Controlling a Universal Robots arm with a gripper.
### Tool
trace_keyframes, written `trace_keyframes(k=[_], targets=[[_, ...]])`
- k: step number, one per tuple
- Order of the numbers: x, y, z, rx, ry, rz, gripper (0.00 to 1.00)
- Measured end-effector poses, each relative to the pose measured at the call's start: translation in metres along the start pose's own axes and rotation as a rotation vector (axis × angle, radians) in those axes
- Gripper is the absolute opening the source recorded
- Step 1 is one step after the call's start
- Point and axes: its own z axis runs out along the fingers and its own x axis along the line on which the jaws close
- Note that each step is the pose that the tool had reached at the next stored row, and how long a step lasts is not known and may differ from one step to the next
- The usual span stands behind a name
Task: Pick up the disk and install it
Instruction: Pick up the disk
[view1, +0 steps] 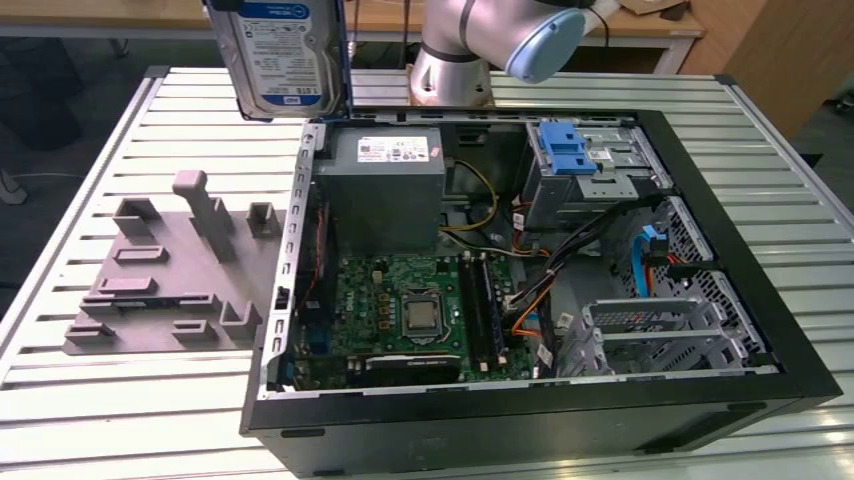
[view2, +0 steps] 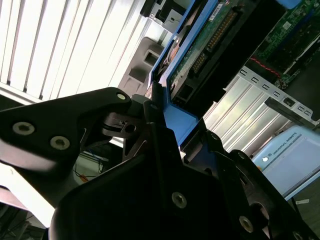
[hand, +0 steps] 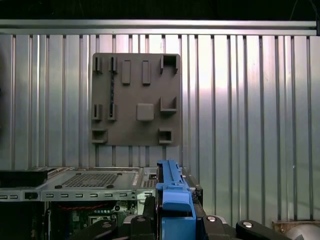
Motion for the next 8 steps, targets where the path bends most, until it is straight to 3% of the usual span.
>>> trace_keyframes(k=[8], targets=[[-0.0001,-0.0027,0.0,0.0,0.0,0.0,0.37]])
